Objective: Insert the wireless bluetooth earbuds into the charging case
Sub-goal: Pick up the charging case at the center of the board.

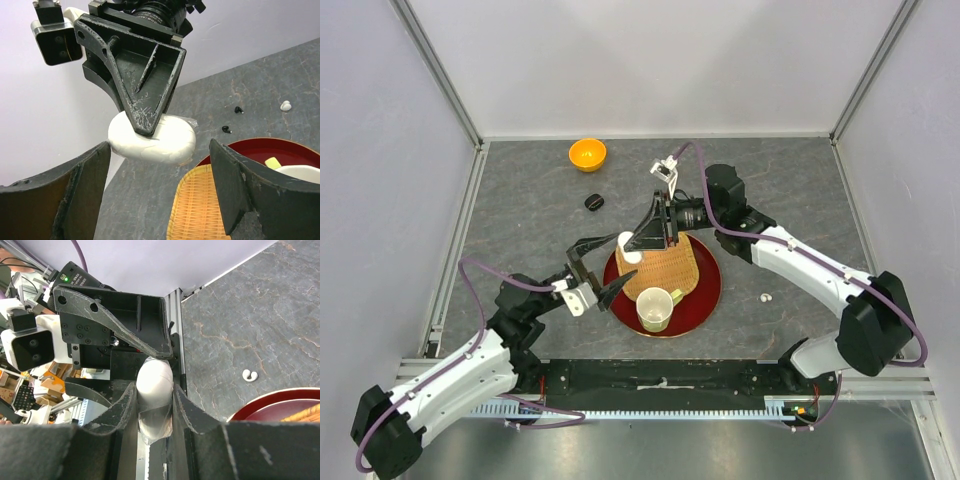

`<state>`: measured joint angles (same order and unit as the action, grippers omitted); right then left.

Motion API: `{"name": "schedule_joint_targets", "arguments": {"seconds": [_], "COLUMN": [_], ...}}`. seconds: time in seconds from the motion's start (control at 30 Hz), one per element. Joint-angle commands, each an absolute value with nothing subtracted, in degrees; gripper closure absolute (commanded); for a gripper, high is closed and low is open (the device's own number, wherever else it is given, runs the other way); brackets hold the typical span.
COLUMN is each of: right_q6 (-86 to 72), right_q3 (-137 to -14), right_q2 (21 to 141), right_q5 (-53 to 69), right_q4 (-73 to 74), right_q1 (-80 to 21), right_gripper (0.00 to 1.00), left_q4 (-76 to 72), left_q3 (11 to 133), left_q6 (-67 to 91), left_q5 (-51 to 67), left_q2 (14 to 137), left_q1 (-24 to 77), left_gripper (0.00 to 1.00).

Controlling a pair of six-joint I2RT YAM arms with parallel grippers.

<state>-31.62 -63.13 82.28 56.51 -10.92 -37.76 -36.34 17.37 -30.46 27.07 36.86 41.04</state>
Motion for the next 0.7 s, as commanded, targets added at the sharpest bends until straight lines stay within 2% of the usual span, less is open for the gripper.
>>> {"name": "schedule_joint_targets", "arguments": {"seconds": [0.0,0.37,0.67], "right_q6": [-34.5,-33.2,-31.5], "right_q3": [-63.3,-63.8,-65.3], "right_q2": [82.8,83.5,85.0], "right_q5": [58.5,58.3,59.8], "right_q4": [-16.4,-13.3,-10.2], "right_q1": [-38.2,-38.3,-38.6], "right_gripper": [0.93,0.94,0.94], "left_q4": [-41.4,-45.8,-45.6], "left_q3": [16.8,14.9,16.0], "left_q6": [-35.3,-36.5,-36.4], "left_q5": [25.0,22.5,25.9], "left_q2": [37.0,36.4,38.8], "left_q1": [41.8,41.9,42.0], "left_gripper": [0.15,0.14,0.14]}}
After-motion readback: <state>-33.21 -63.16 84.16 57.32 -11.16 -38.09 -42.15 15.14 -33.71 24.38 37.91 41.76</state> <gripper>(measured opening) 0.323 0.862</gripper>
